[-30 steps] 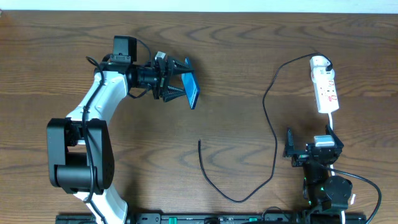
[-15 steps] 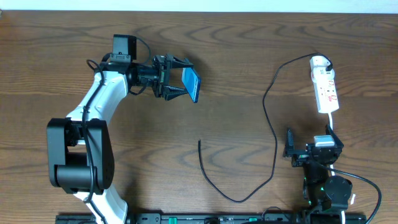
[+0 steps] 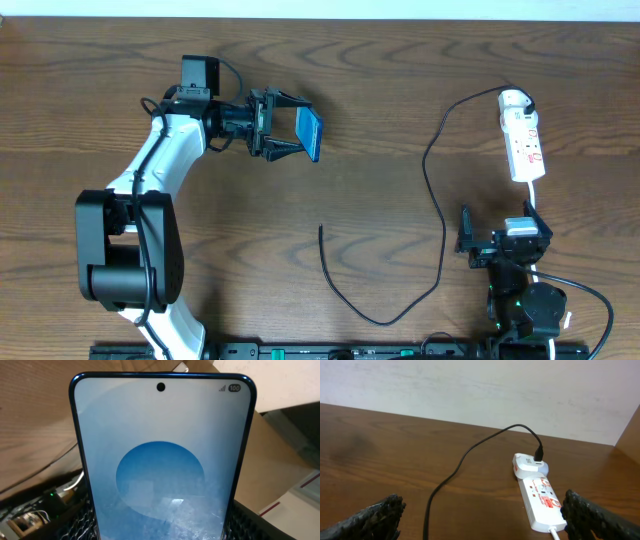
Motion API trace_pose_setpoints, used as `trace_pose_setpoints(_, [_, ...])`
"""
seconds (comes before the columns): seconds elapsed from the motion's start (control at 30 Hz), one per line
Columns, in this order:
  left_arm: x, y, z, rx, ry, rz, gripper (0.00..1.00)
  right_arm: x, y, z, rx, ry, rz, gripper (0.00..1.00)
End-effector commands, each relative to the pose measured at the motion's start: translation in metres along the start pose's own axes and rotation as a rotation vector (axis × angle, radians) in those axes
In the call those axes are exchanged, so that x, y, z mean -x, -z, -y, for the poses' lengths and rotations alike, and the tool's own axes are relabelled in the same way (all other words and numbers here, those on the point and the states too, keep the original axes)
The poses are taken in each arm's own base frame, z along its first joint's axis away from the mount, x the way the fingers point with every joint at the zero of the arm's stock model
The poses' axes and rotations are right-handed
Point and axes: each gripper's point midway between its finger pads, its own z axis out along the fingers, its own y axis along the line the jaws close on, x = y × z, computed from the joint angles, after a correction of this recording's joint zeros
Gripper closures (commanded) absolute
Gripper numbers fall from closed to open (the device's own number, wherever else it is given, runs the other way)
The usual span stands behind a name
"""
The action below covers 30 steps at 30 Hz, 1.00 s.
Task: Plug charger to phone and switch on socket
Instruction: 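Lift the phone with the left gripper and tilt it upright, then hold the phone raised in the left gripper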
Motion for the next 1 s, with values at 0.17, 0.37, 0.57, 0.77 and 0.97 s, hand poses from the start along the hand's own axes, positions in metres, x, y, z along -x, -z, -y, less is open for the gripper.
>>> trace_pose_setpoints(0.17, [-0.0170,0.0037,0.0107,-0.021,0.078,-0.048,0.93,-0.0004,0.0003,0.0007,-0.002,0.014,0.001,0.01])
trace_pose_setpoints(0.37, [-0.0228,0.0041,0.0120,-0.027,0.078,-0.081,0.92,-0.0004,0.0003,0.0007,-0.002,0.014,0.001,0.01])
trace_pose_setpoints(0.57, [-0.0240,0.0044,0.0184,-0.042,0.059,-0.093,0.92,-0.0004,0.0003,0.0007,-0.002,0.014,0.001,0.01])
trace_pose_setpoints(0.77, [-0.0236,0.0045,0.0201,-0.046,0.056,-0.093,0.93,-0.0004,0.0003,0.0007,-0.002,0.014,0.001,0.01])
trace_pose_setpoints(0.97, [-0.0244,0.0046,0.0203,-0.045,0.072,-0.097,0.92,-0.0004,0.0003,0.0007,-0.002,0.014,0.001,0.01])
